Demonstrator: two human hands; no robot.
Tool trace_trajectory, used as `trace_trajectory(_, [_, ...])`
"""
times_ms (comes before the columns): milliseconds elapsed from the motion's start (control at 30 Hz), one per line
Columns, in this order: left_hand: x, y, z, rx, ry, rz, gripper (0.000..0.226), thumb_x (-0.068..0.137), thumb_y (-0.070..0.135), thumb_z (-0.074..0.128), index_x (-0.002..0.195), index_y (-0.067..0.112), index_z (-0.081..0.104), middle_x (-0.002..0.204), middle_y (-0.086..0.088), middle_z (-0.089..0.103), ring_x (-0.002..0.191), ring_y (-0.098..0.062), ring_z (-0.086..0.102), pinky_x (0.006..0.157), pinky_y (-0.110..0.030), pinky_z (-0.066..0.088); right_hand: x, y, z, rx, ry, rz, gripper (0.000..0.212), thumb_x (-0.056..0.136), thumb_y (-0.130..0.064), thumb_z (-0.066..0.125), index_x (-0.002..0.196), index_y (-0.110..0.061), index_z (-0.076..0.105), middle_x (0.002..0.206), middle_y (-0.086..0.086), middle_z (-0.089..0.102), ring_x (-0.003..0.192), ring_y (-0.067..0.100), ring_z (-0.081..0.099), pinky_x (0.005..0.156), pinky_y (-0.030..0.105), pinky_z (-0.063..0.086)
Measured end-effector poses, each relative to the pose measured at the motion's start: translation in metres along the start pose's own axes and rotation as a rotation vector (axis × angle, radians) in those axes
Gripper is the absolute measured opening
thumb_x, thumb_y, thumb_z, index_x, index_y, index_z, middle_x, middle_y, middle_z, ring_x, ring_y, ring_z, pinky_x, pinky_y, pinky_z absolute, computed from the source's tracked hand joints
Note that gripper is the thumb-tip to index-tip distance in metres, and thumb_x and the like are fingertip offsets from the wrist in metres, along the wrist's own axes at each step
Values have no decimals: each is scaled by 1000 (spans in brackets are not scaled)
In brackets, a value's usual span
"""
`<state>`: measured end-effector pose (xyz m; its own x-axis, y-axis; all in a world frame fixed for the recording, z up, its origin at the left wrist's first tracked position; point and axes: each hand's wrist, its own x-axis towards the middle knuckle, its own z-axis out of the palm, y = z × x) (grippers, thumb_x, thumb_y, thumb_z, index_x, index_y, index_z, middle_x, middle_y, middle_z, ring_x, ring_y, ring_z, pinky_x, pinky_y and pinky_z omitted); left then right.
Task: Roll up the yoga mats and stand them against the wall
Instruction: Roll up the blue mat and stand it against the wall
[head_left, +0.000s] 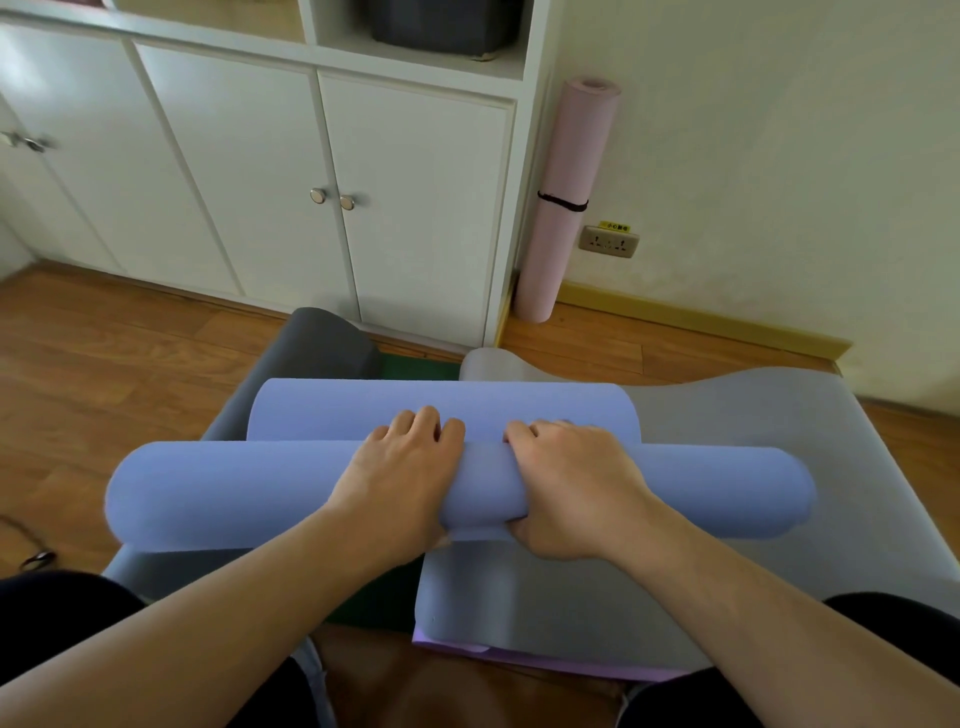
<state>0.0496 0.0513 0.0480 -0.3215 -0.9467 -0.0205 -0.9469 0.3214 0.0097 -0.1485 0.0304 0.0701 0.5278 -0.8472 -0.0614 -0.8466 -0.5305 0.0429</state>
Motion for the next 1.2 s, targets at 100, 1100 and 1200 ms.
trace_trajectory(100, [5,-1,-4,-50,0,-24,71,77,57,81,128,26,41,124,3,57,108,-19,58,91,-32,51,-2,-2,-1,-14,0,-22,69,77,-54,77,131,-24,45,123,3,58,110,28,58,92,41,50])
trace_trajectory(1100, [5,-1,0,-54,-4,0,75,74,56,81,127,25,38,118,4,56,104,-19,57,91,-32,48,-3,-3,0,28,-59,-28,76,75,-55,78,135,-24,43,130,2,56,114,27,57,98,41,50])
trace_trajectory(1200, [4,-4,-6,-161,-75,-40,73,71,55,83,123,27,38,112,6,61,99,-18,61,86,-31,49,-3,-3,3,-21,-47,-42,80,72,-51,83,134,-22,42,128,4,52,111,28,55,96,41,49])
